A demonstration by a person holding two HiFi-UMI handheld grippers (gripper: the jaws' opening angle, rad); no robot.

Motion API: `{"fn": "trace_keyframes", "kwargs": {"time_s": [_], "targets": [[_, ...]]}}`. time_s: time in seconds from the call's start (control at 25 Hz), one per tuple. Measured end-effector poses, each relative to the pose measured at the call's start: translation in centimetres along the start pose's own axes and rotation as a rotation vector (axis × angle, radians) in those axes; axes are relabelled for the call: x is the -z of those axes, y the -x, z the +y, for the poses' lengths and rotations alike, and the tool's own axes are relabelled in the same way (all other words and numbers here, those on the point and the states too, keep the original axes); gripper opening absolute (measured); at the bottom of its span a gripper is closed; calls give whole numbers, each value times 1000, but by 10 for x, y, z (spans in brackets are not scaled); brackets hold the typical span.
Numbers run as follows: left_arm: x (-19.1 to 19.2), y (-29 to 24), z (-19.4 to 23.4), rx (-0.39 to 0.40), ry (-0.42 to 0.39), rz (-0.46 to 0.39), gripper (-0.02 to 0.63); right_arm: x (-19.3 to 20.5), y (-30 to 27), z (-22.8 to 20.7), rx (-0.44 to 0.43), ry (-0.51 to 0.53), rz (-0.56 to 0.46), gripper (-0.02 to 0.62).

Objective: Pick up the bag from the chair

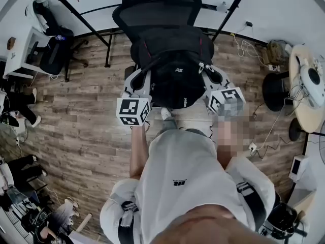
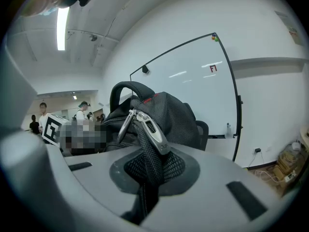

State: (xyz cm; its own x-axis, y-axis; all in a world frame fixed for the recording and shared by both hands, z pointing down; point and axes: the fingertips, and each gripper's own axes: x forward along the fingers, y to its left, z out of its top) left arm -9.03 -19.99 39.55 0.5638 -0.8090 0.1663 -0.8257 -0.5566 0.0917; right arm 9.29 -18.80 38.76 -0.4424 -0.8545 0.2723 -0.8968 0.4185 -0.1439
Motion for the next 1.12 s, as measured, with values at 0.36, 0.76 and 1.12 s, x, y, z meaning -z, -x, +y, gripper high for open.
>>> {"fn": "trace_keyframes", "kwargs": {"time_s": [0.36, 0.76, 1.12], "targets": [[18, 67, -80, -71, 8, -13, 21, 27, 93, 13, -84, 9, -17, 9], [31, 155, -122, -86, 45, -8, 21, 46, 167, 67, -119, 16, 4, 9], [33, 238, -138, -49, 34, -28, 21, 62, 225, 132, -95, 23, -20, 9]]}}
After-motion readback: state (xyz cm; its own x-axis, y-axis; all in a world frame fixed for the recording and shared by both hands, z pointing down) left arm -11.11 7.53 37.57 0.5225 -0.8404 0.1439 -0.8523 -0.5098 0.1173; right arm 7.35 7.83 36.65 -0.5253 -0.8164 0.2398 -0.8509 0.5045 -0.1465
